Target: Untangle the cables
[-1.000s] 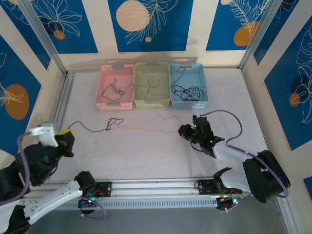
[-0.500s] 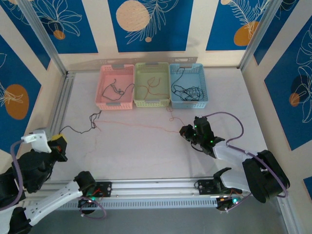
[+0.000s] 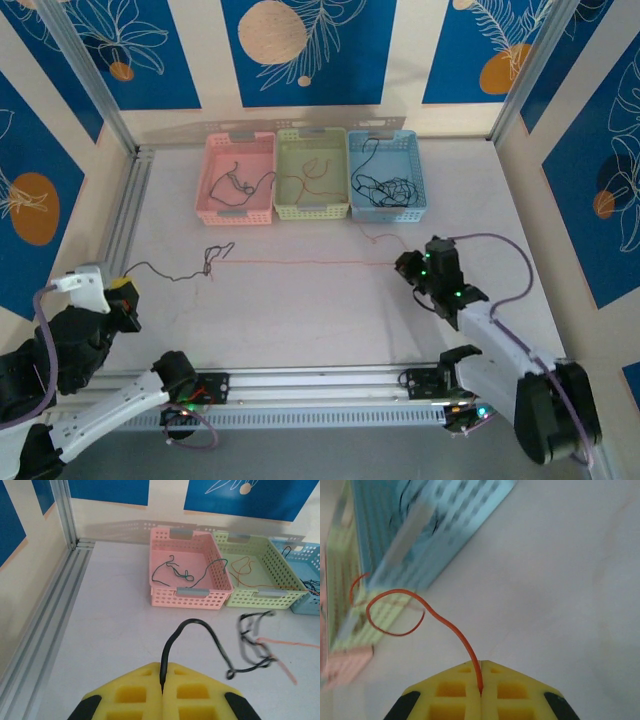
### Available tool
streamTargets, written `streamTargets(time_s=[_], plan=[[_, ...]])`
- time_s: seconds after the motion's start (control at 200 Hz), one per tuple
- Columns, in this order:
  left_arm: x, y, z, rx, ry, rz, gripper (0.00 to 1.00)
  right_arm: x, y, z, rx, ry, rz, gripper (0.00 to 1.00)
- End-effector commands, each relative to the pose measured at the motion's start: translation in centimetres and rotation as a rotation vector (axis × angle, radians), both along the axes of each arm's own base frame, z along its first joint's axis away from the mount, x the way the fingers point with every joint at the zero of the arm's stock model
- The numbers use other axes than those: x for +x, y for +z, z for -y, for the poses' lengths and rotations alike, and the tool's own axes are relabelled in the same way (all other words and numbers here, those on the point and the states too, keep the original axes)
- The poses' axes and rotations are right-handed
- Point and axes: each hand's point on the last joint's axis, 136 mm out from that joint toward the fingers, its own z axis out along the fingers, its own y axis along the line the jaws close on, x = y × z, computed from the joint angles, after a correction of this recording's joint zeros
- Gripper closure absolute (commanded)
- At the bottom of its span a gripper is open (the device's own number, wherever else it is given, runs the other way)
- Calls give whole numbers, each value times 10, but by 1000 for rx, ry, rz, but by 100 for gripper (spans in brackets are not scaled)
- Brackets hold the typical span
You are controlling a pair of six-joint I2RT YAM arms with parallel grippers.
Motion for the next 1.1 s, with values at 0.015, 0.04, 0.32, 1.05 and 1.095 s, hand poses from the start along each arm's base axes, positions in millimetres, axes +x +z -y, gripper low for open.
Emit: streamTargets(time_s=[0.015,0.04,0.32,1.05,1.095], plan=[[1,-2,-6,27,26,14,100,-22,-20,48,-10,-141,-96,100],[2,-3,-5,27,22,15,100,-22,-21,52,11,-155,-89,100],[7,-9,5,21,9,9,100,-22,-29,63,103,-154,-75,100],[26,-44,69,72,-161,-119,100,56,251,-78,-66,387,405,100],[27,-45,70,76,-162,-123,100,64,267,-87,-61,408,421,100]])
